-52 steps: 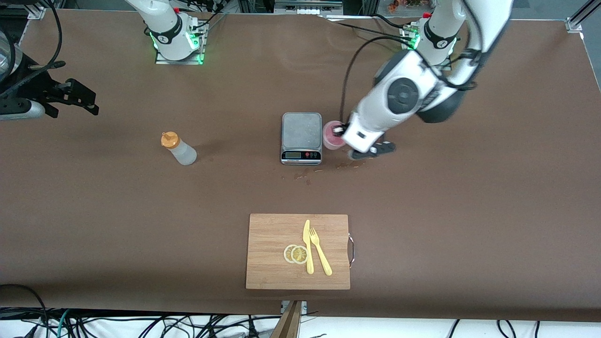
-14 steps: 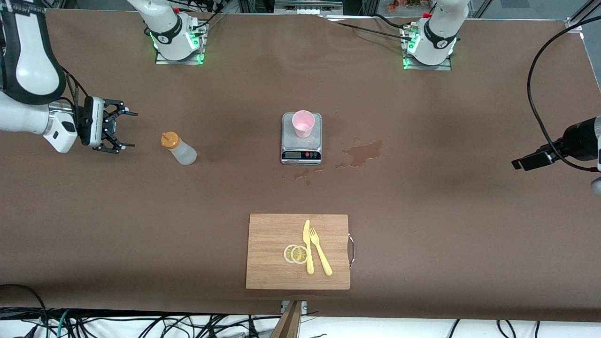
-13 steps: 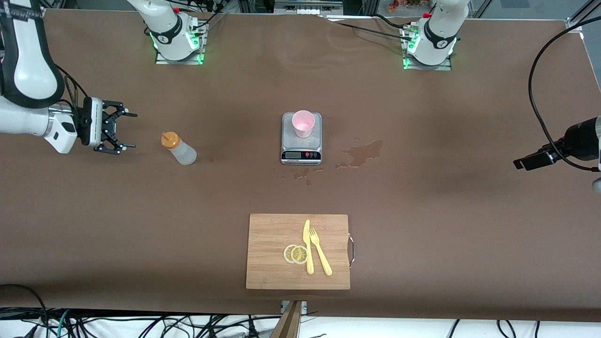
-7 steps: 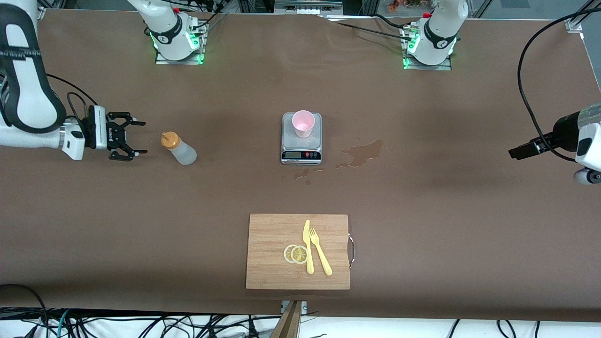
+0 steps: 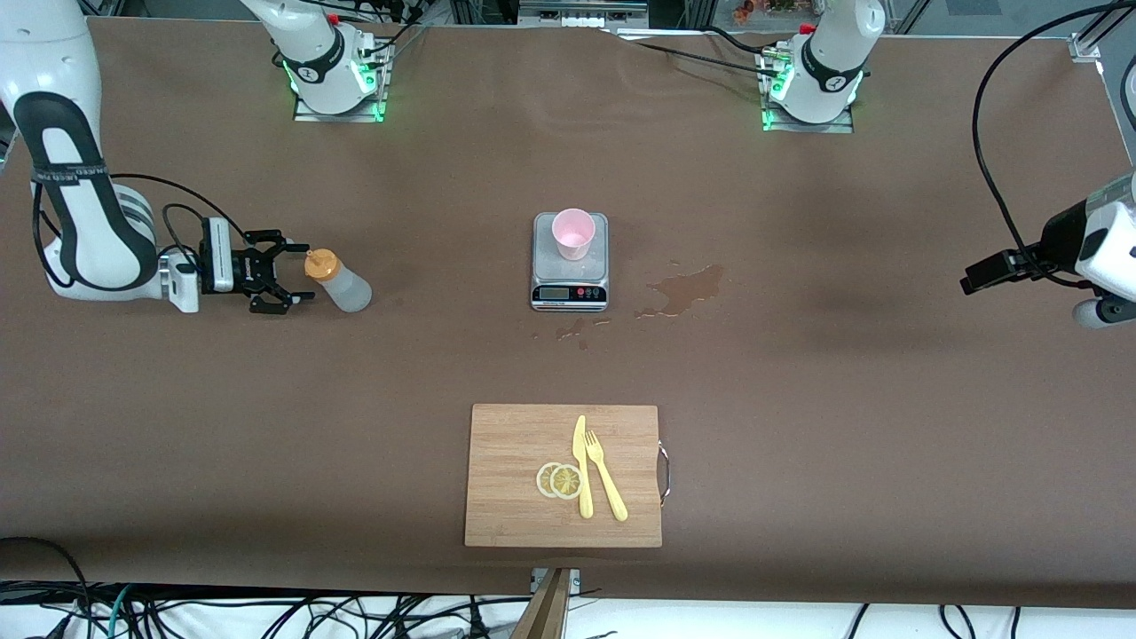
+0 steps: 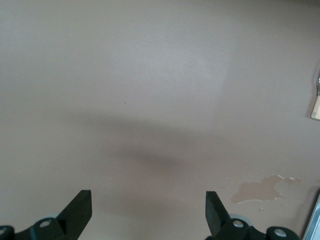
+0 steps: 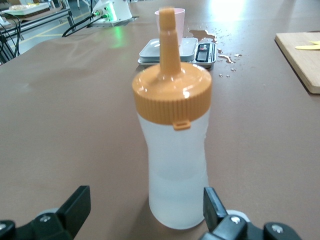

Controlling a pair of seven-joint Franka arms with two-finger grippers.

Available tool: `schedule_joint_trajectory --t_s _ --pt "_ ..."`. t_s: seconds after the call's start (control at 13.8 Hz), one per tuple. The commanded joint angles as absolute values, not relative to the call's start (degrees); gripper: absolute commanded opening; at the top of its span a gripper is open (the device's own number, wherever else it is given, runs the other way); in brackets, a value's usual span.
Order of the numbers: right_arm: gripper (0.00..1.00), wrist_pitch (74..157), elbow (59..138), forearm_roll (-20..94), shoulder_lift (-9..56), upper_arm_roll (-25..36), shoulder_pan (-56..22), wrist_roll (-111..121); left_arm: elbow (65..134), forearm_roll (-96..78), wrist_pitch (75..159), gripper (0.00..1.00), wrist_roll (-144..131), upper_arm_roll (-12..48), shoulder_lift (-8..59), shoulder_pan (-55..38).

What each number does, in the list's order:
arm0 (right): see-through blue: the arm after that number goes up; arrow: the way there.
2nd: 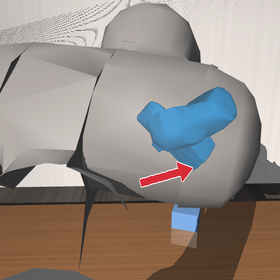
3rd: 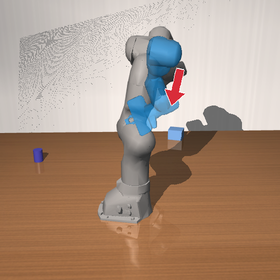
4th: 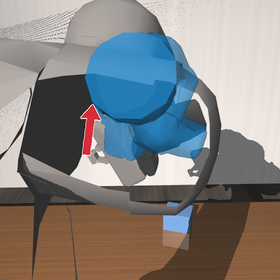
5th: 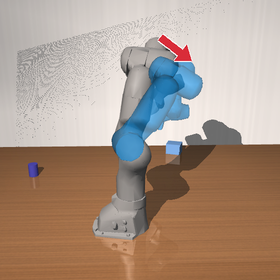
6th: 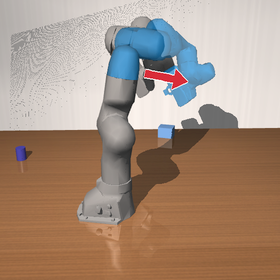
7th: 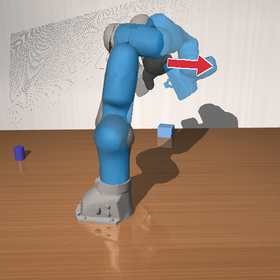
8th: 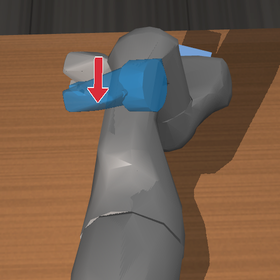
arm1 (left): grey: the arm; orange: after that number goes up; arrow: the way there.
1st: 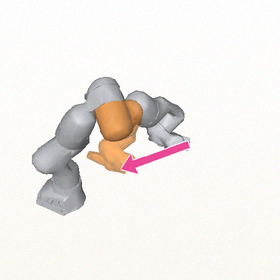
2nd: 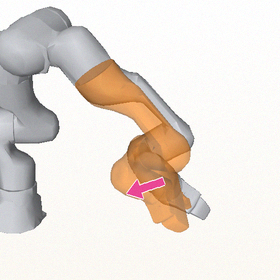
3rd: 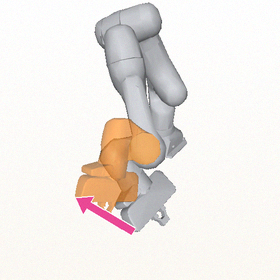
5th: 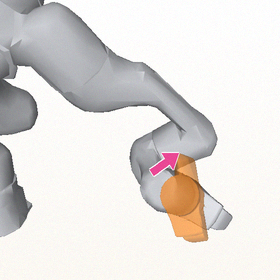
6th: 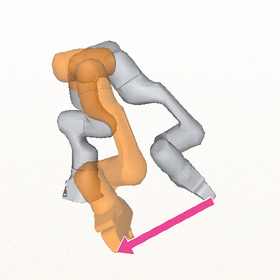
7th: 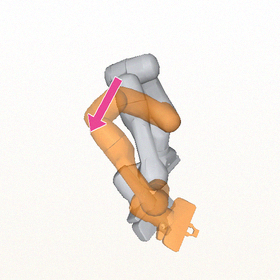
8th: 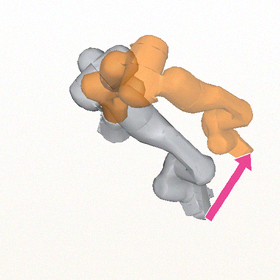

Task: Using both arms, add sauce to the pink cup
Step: 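Lift the sauce bottle with the right gripper and tilt it over the cup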

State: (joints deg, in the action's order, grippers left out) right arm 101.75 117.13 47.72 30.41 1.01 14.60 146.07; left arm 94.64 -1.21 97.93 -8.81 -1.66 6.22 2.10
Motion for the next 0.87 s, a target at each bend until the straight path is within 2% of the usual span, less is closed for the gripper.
schedule_joint_trajectory --t_s 0.0,0.65,0.72,0.8 --pt "1.00 99.93 115.14 50.53 32.69 0.88 14.85 148.26 97.47 -1.94 99.05 1.00 -6.07 -3.08 1.51 0.44" --pt "0.98 100.28 115.05 57.83 34.01 0.70 10.90 148.36 96.94 -1.67 94.04 1.00 -6.15 -1.85 0.00 0.62" --pt "0.90 100.37 115.05 57.83 34.01 0.70 10.72 148.45 96.94 -1.67 93.96 1.00 -6.24 -1.85 0.00 0.70" --pt "0.76 100.37 115.05 57.83 34.01 0.70 10.55 148.45 96.77 -1.67 93.87 1.00 -6.33 -1.85 0.00 0.70"
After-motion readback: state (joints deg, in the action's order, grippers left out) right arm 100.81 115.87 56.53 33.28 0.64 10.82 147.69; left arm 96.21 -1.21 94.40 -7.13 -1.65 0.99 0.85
